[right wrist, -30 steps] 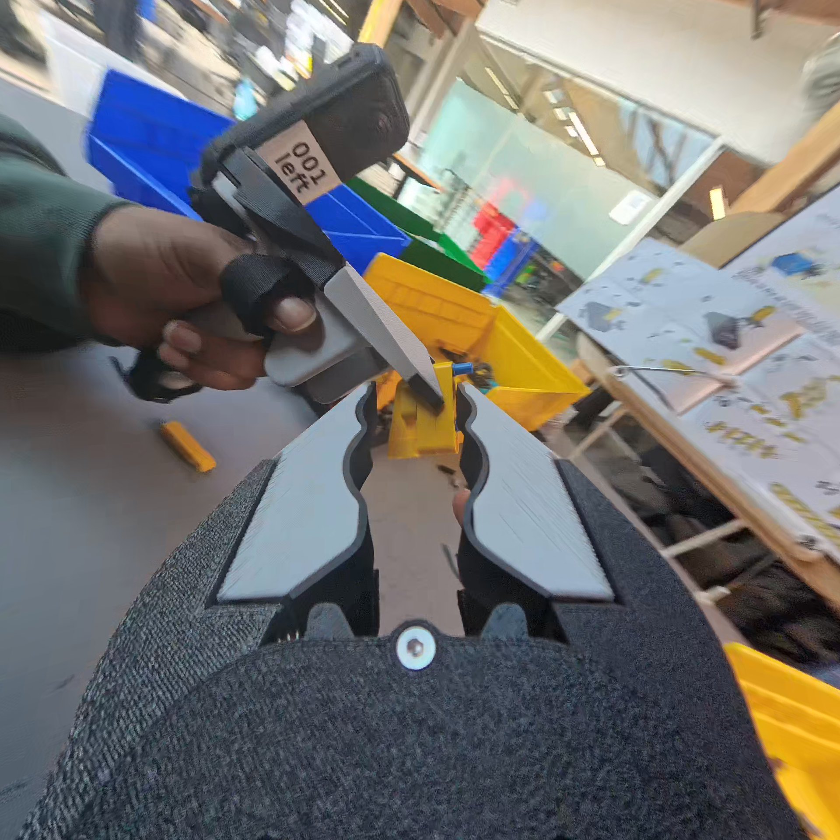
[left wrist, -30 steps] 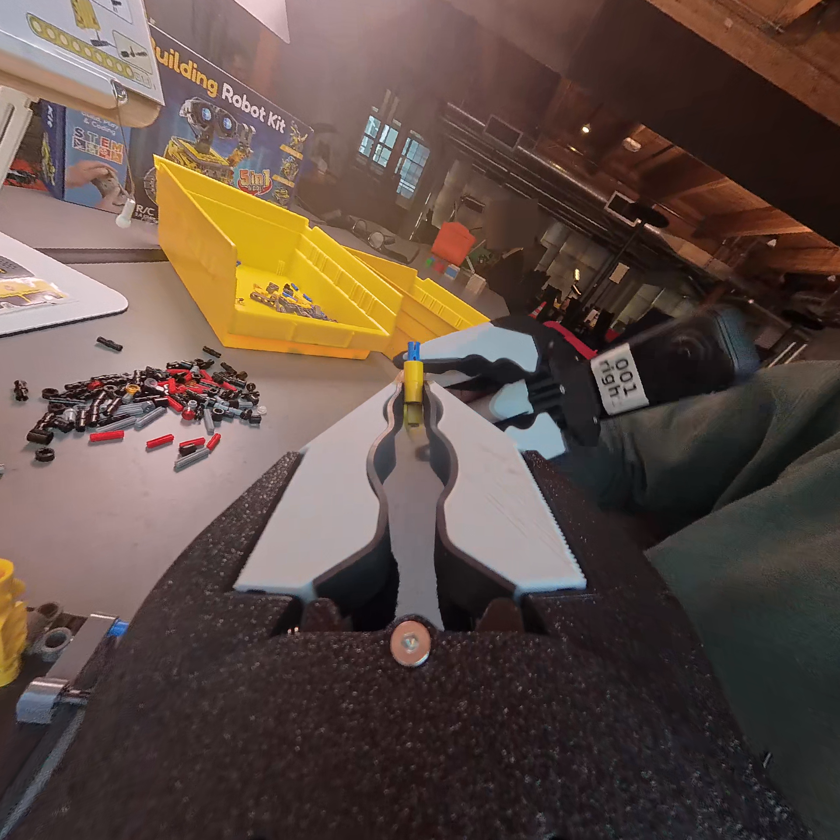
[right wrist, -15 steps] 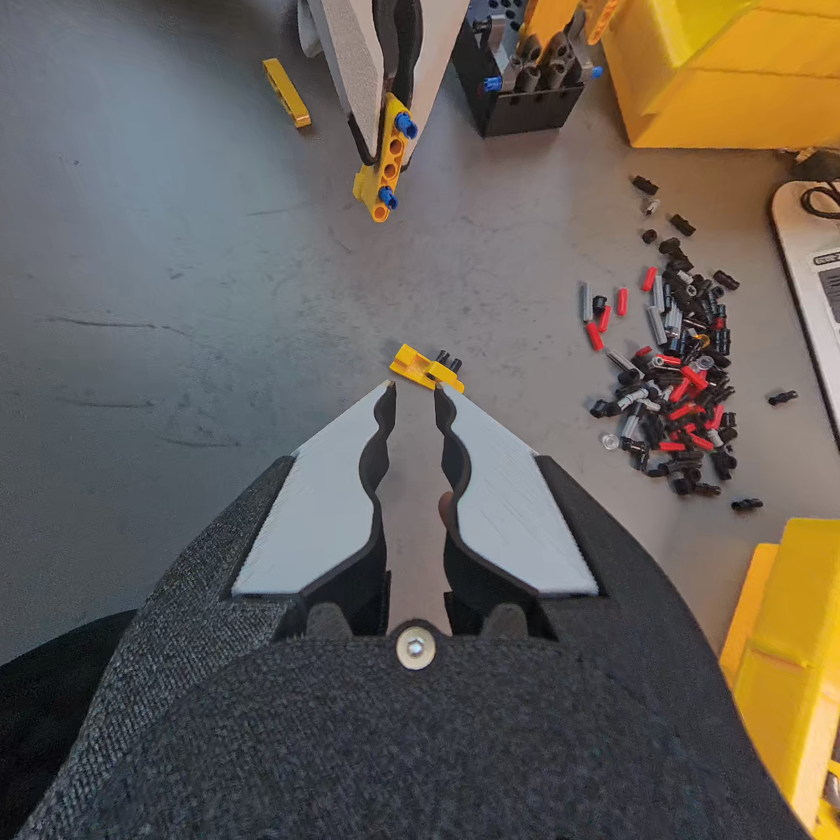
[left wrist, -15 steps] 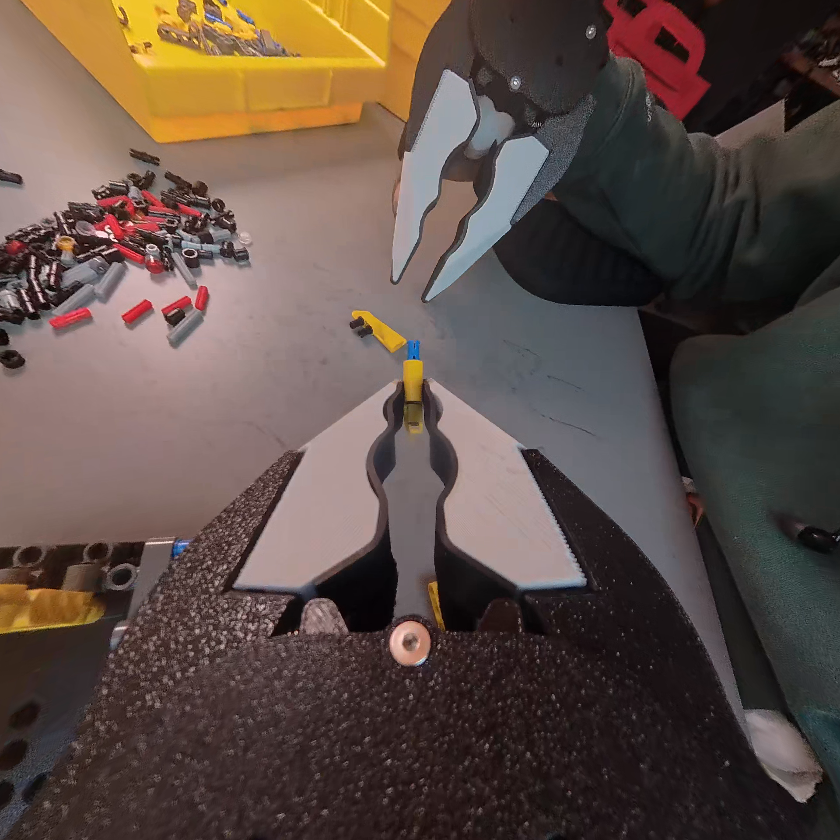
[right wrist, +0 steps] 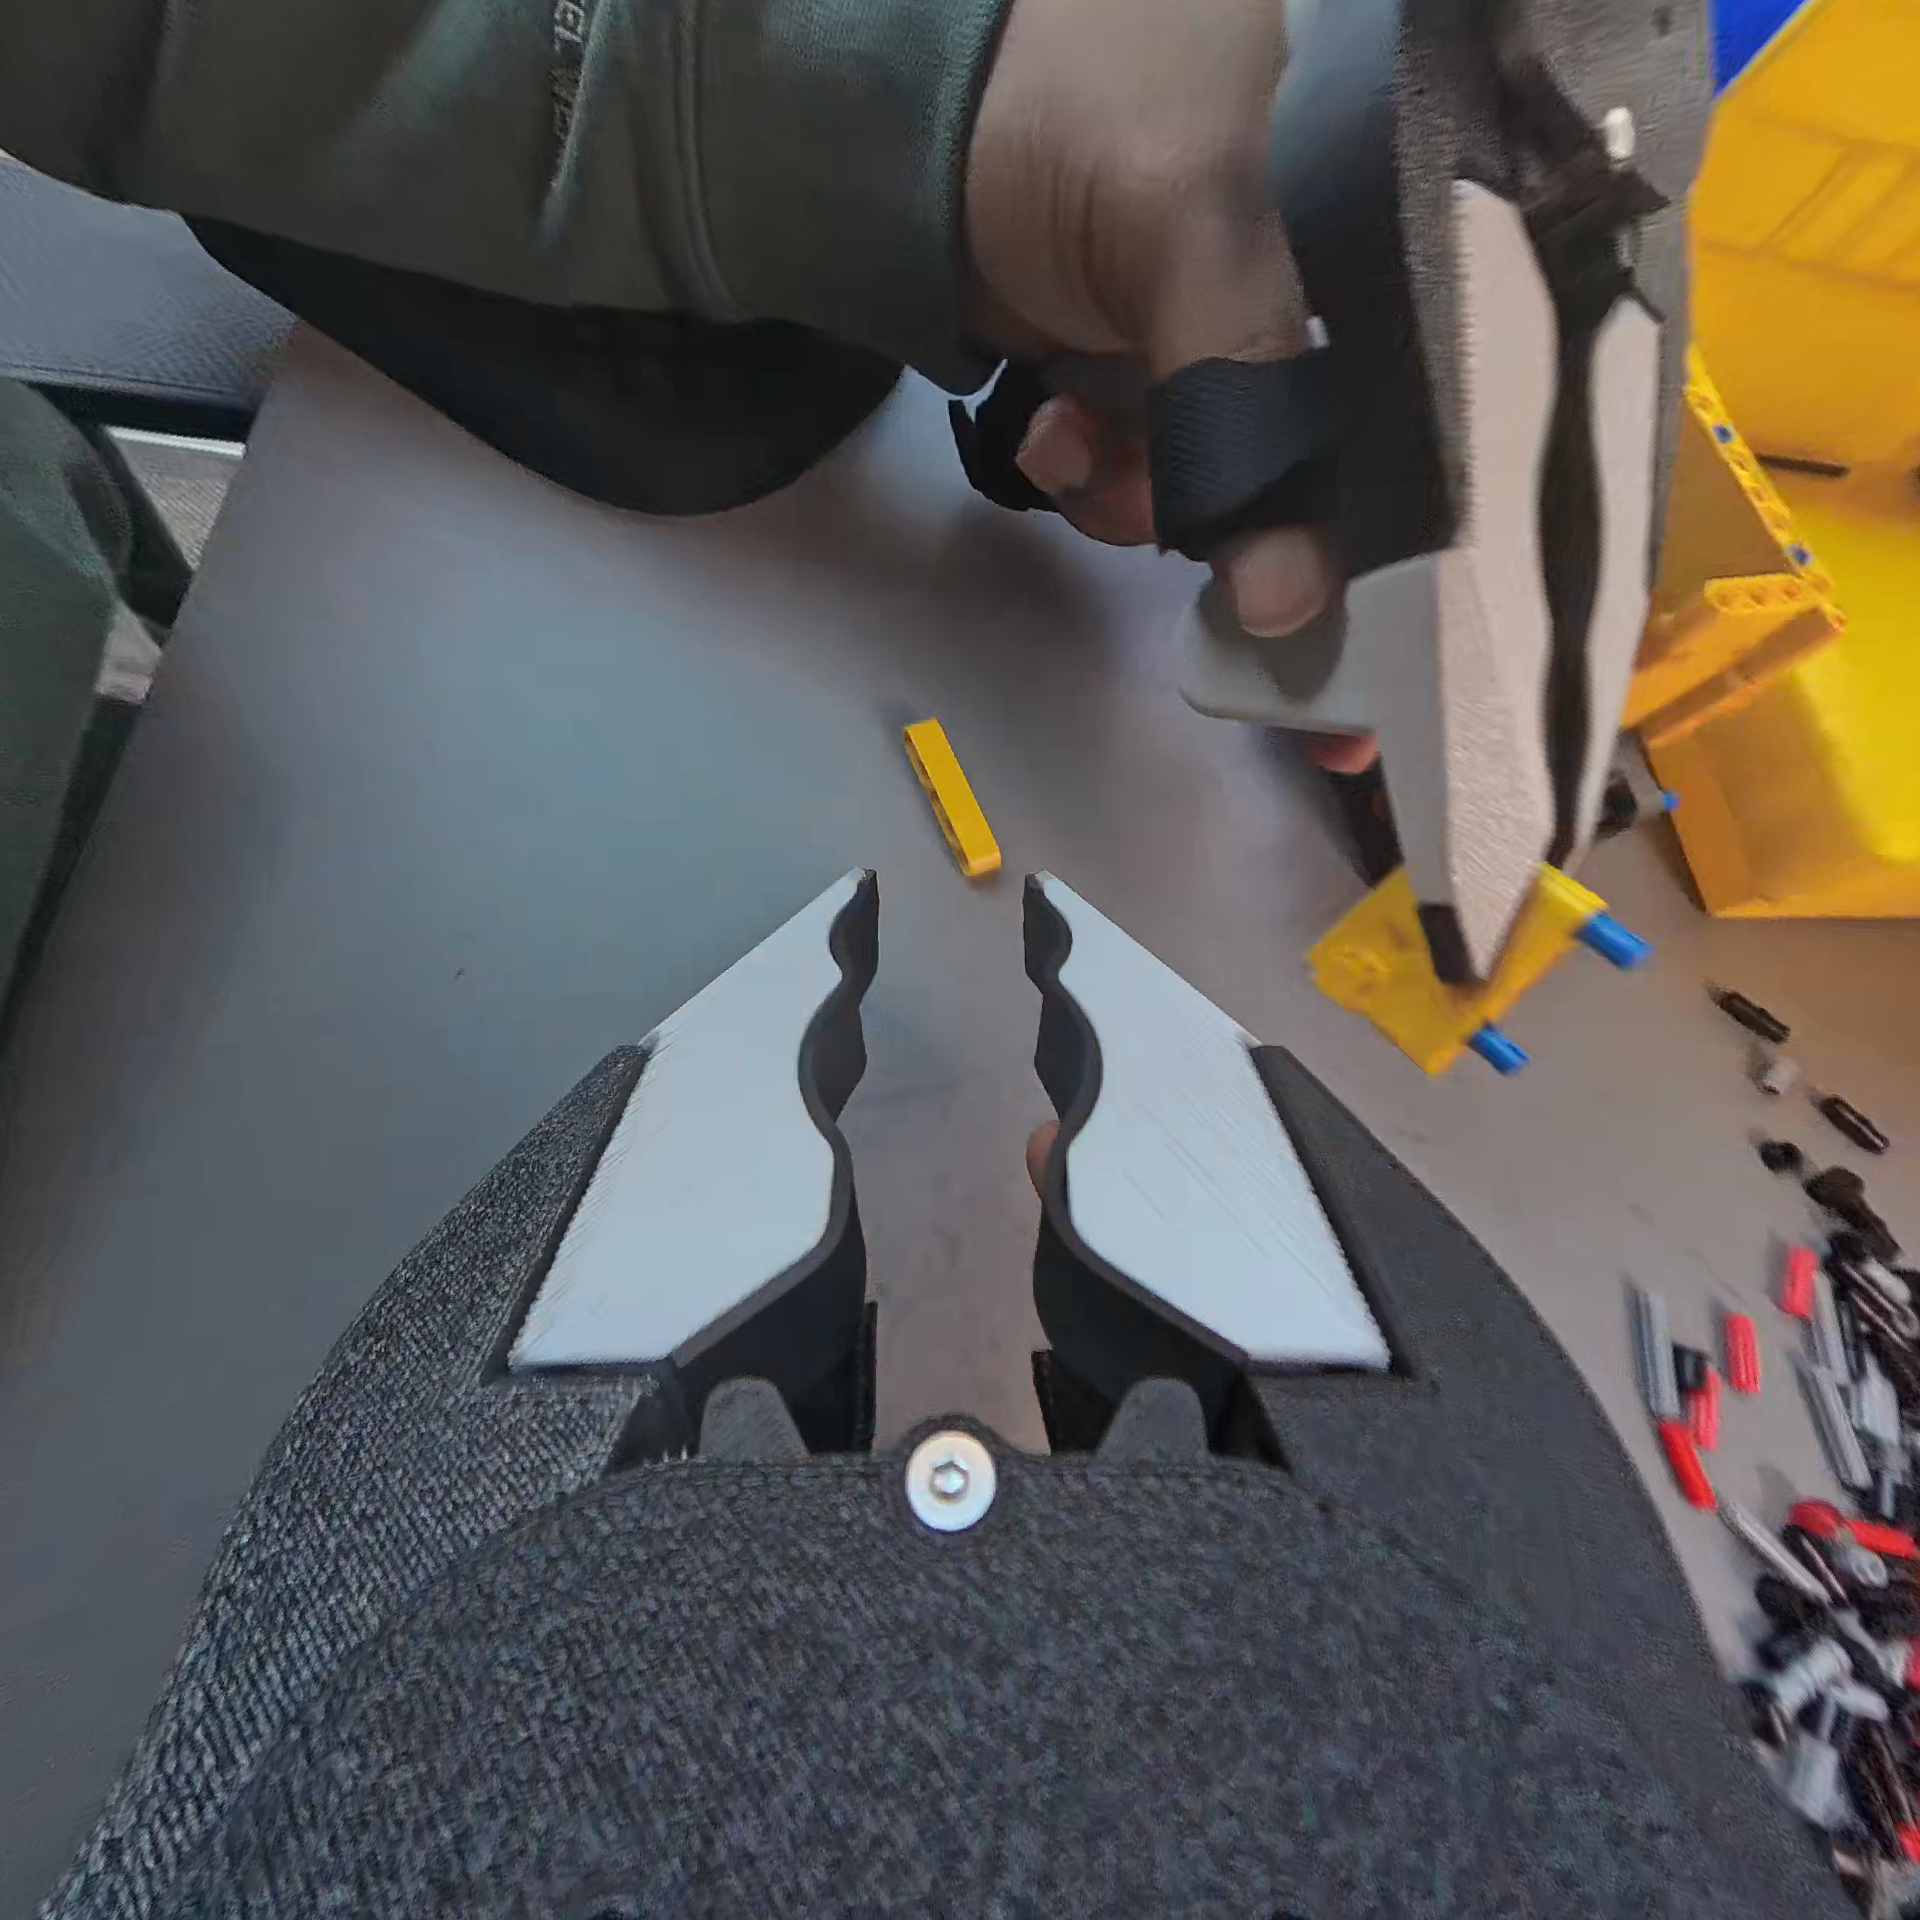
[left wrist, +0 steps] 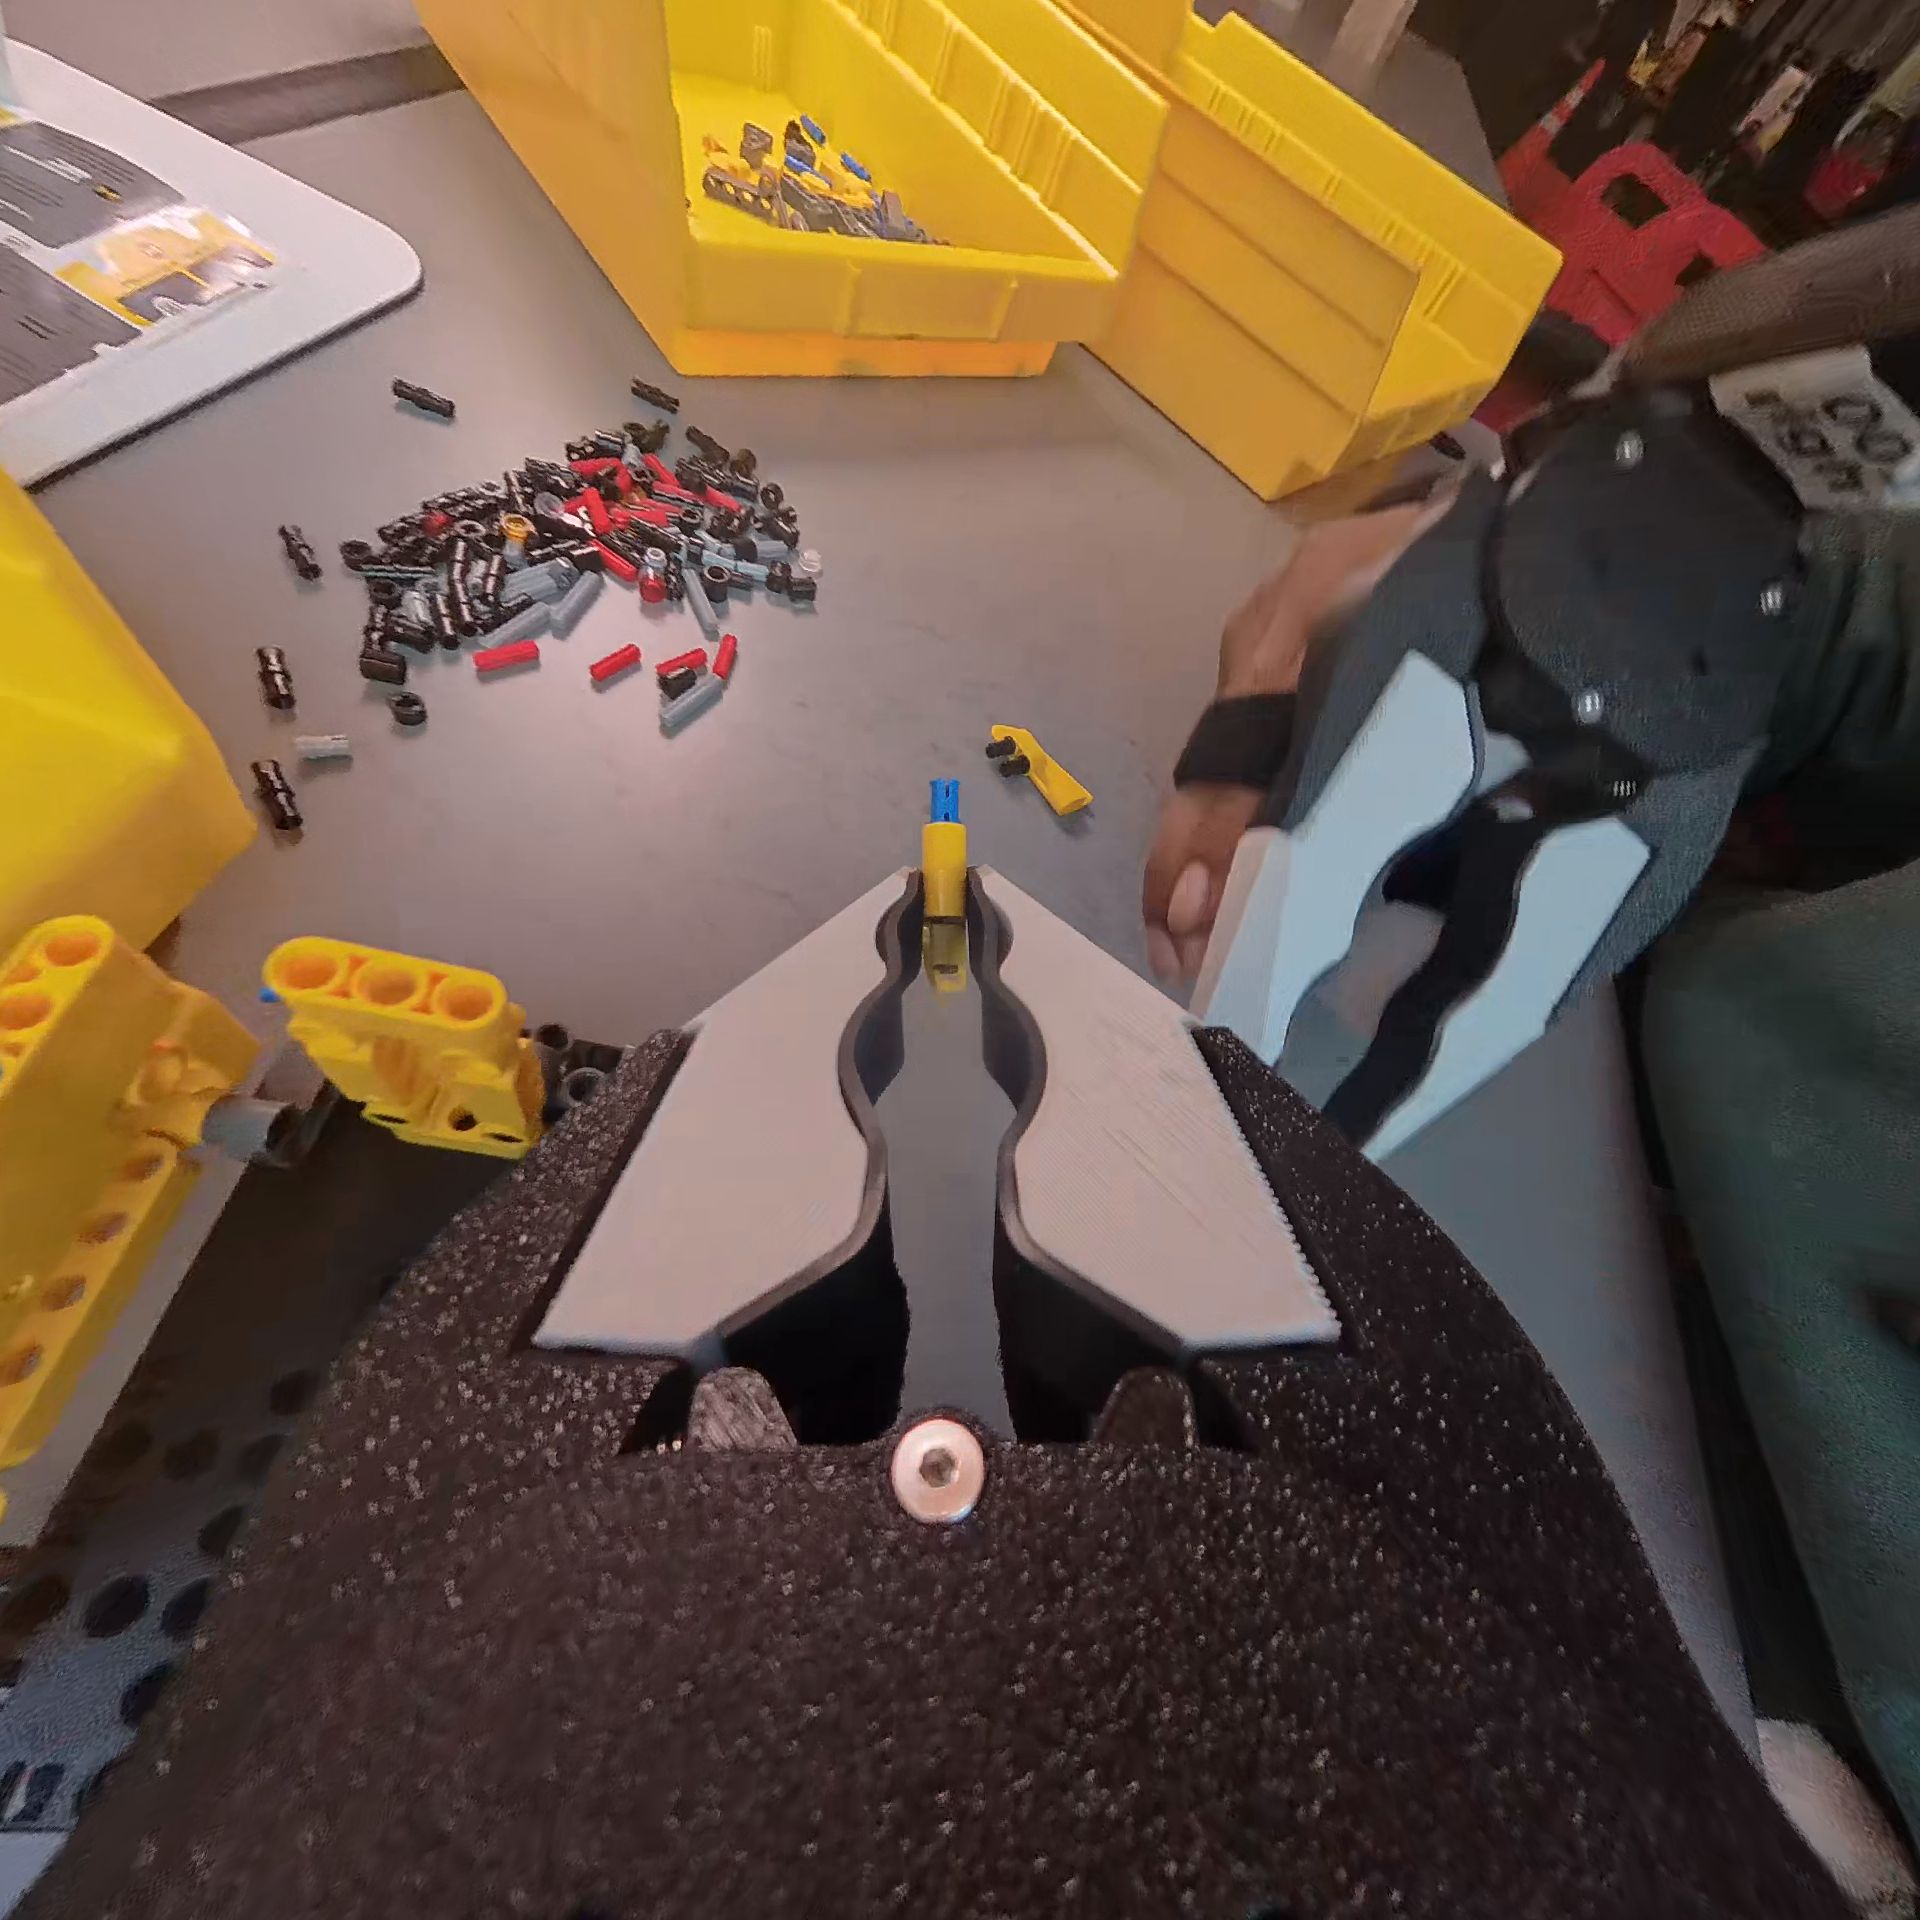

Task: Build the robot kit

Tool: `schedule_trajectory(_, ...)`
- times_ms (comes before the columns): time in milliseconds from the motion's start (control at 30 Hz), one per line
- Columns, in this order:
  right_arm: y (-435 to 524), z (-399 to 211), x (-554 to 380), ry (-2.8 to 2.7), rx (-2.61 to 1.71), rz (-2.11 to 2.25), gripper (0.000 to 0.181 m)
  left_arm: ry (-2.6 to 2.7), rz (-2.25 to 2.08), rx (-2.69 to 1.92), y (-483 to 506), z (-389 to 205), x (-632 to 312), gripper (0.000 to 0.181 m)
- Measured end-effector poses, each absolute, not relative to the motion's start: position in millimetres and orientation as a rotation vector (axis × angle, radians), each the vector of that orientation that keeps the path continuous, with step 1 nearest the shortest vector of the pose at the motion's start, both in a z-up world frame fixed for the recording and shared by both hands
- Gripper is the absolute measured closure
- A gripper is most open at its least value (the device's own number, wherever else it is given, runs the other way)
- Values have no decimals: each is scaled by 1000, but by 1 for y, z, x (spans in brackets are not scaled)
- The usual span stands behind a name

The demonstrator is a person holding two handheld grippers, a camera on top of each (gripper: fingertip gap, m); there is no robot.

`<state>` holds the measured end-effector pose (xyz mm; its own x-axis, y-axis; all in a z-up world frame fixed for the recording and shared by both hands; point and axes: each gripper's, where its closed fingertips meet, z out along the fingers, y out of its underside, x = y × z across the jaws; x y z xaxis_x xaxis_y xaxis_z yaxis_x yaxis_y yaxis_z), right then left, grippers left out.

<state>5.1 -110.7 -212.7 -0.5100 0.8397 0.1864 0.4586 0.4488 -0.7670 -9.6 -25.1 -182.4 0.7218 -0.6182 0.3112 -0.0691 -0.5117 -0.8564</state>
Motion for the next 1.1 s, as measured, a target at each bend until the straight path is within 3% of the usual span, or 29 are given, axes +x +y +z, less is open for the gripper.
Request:
schedule_trajectory(133, -119, -236, -24, -2242, -1162, 799, 155, 475, -732, -1977, -22, -176, -21, 175)
schedule_trajectory(200, -121, -238, -25, -2300, -1156, 789, 174, 453, -729, -1964, -23, -174, -25, 175)
schedule_trajectory(433, -25, -205, 14, -2009, -1166, 455, 174, 433, -767, -1941, -25, -169, -22, 175)
schedule_trajectory(633, -25, -235, 49, -2104, -1092, 240, 173, 505, -813, -1967, -30, -181, -2, 175)
schedule_trajectory(733, -31, -230, 50, -2108, -1163, 359, 160, 554, -821, -1957, -34, -182, 9, 175)
schedule_trajectory(900, -31, -198, 40, -1913, -1353, 815, 155, 574, -899, -1915, -40, -175, 21, 175)
schedule_trajectory(1100, -11, -220, 49, -1998, -1478, 698, 177, 577, -891, -1941, -39, -179, 20, 175)
